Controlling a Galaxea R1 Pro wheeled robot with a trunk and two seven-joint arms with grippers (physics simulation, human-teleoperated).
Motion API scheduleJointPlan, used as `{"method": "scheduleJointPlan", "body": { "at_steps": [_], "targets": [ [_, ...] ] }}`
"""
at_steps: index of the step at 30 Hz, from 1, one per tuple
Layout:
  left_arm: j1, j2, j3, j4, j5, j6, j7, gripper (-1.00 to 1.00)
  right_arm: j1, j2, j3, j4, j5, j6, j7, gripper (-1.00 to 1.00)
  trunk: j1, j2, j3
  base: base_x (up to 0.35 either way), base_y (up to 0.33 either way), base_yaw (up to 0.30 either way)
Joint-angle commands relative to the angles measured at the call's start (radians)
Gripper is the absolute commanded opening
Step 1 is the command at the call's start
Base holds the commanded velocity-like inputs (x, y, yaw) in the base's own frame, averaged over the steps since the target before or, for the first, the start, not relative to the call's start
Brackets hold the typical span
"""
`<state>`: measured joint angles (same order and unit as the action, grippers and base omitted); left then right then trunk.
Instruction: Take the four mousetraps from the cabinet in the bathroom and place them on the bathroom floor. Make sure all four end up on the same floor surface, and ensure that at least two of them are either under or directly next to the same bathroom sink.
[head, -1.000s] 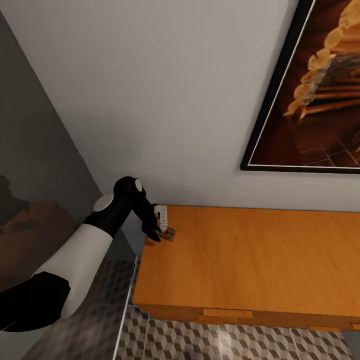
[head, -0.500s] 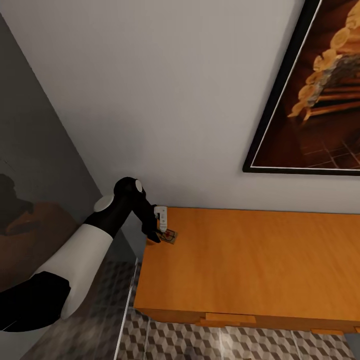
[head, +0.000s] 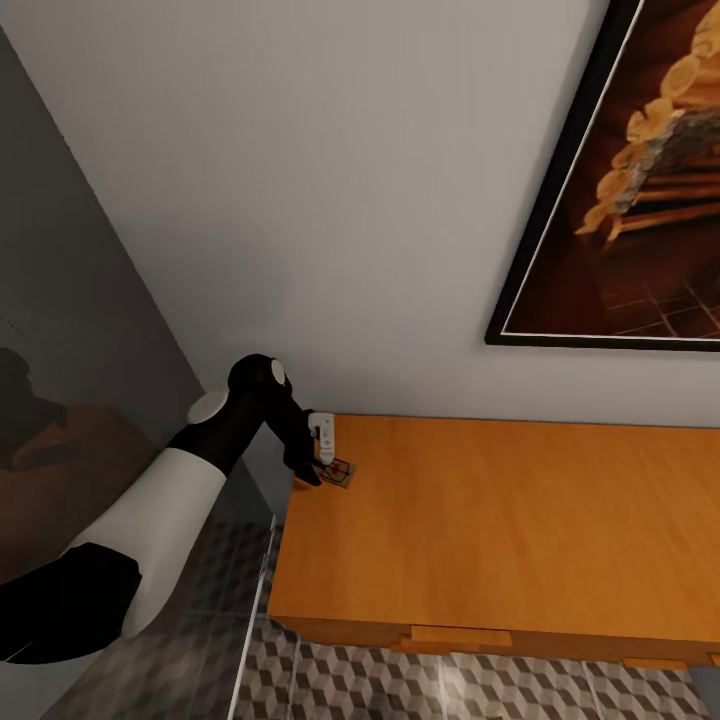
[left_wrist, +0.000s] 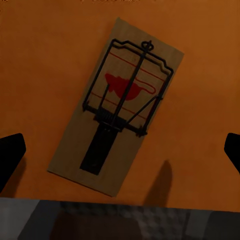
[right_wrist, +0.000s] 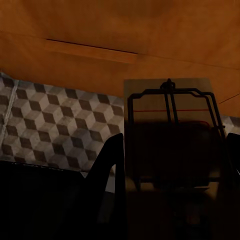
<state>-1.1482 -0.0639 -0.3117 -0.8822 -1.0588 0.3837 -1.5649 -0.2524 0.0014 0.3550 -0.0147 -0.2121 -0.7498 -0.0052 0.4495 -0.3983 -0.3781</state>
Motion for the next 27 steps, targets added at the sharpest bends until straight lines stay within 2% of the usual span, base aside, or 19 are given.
{"method": "scheduleJointPlan", "body": {
  "at_steps": [1,10,14,16,18,20,27],
  "targets": [
    [-0.001,-0.001,-0.003,-0.001,-0.006,0.011,-0.006,1.0,-0.001,0.0,0.009,0.001,-0.01,-0.003,0.002,-1.0,0.001,-0.002,-0.002,0.0,0.0,0.0],
    [-0.001,-0.012,-0.02,-0.008,-0.008,0.012,-0.006,1.0,-0.001,0.0,0.009,0.001,-0.01,-0.003,0.002,-1.0,0.001,-0.002,-0.002,0.0,0.0,0.0],
    [-0.001,-0.013,-0.062,-0.009,-0.01,0.012,-0.006,1.0,-0.001,0.0,0.009,0.001,-0.01,-0.003,0.002,-1.0,0.001,-0.002,-0.002,0.0,0.0,0.0],
    [-0.001,-0.011,-0.112,-0.01,-0.01,0.011,-0.006,1.0,-0.001,0.0,0.009,0.001,-0.01,-0.003,0.002,-1.0,0.001,-0.002,-0.002,0.0,0.0,0.0],
    [-0.001,-0.011,-0.139,-0.01,-0.01,0.011,-0.006,1.0,-0.001,0.0,0.009,0.001,-0.01,-0.003,0.002,-1.0,0.001,-0.002,-0.002,0.0,0.0,0.0],
    [-0.001,-0.009,-0.153,-0.011,-0.01,0.011,-0.006,1.0,-0.001,0.0,0.009,0.001,-0.01,-0.003,0.002,-1.0,0.001,-0.002,-0.002,0.0,0.0,0.0],
    [-0.001,-0.006,-0.167,-0.012,-0.01,0.01,-0.006,1.0,-0.001,0.0,0.009,0.001,-0.01,-0.003,0.002,-1.0,0.001,-0.002,-0.002,0.0,0.0,0.0]
  ]
}}
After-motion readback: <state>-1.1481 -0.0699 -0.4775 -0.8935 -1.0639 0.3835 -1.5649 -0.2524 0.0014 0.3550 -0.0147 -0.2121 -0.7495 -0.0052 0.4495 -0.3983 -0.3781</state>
